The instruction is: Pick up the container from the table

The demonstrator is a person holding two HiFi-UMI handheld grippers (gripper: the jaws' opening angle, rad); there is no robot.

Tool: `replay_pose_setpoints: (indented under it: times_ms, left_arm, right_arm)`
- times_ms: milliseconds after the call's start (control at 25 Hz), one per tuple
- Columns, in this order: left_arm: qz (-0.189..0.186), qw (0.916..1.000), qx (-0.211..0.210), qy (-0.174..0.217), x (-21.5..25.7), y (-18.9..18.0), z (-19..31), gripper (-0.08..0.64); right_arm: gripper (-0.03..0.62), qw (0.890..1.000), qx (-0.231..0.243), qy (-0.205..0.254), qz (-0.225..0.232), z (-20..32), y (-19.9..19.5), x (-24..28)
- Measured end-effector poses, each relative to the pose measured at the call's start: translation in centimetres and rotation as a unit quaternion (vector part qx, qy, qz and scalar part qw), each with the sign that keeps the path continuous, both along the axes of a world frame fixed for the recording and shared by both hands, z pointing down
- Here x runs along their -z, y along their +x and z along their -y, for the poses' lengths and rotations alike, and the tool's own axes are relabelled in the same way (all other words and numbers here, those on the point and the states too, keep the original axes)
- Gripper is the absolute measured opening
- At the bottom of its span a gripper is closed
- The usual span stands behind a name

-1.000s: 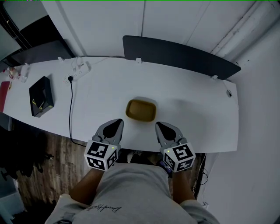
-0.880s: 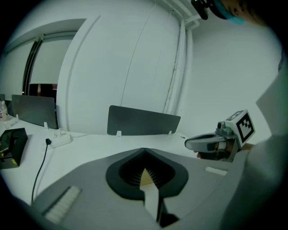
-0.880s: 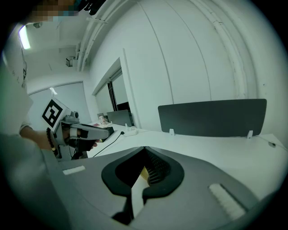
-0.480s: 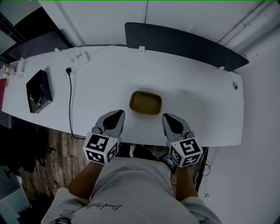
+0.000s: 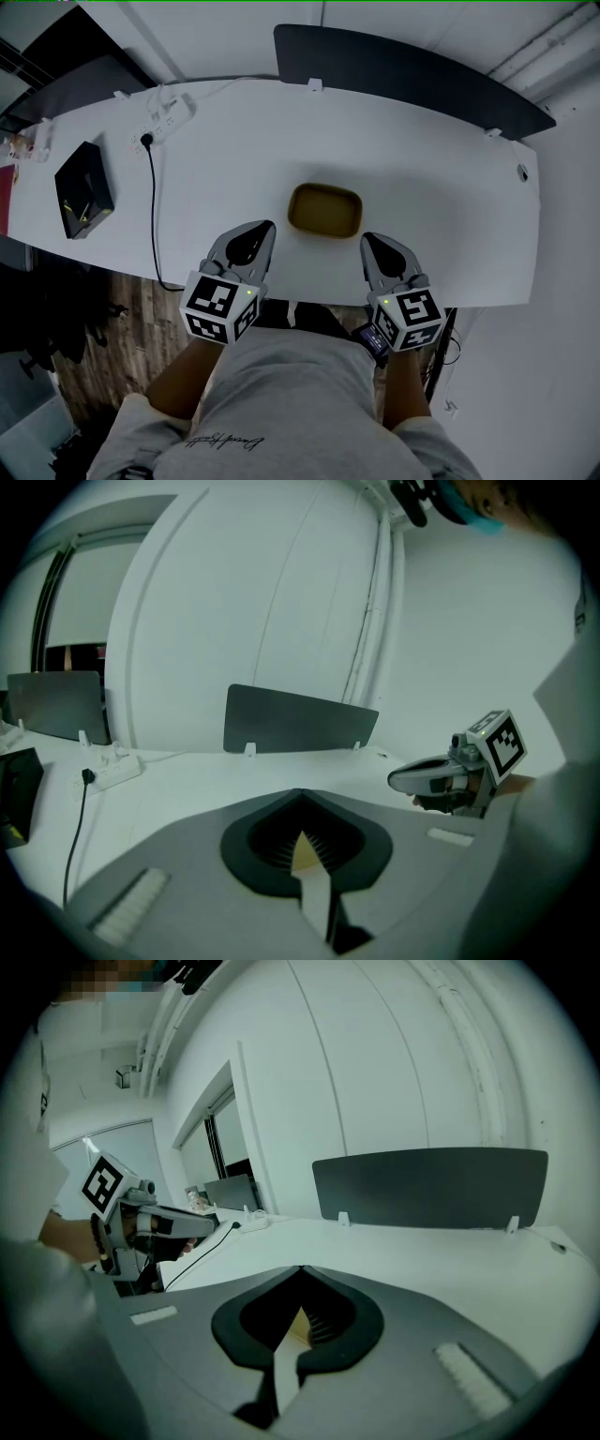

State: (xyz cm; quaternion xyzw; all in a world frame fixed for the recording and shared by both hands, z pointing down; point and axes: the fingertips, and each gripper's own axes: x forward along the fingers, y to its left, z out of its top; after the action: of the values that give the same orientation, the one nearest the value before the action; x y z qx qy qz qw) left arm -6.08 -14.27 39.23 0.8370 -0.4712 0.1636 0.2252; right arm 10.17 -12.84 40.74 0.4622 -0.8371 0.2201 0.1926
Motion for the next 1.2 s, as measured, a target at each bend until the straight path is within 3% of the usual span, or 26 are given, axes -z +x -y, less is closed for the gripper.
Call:
replay_pose_setpoints:
  times_ms: [1200]
  left_arm:
    - [0.003, 0.9986, -0.022, -0.048, -7.5, -0.2, 2.6, 0.000]
  right_arm:
    - [0.018, 0.994, -0.056, -0.081, -0.046, 3.2, 2.2, -9.6]
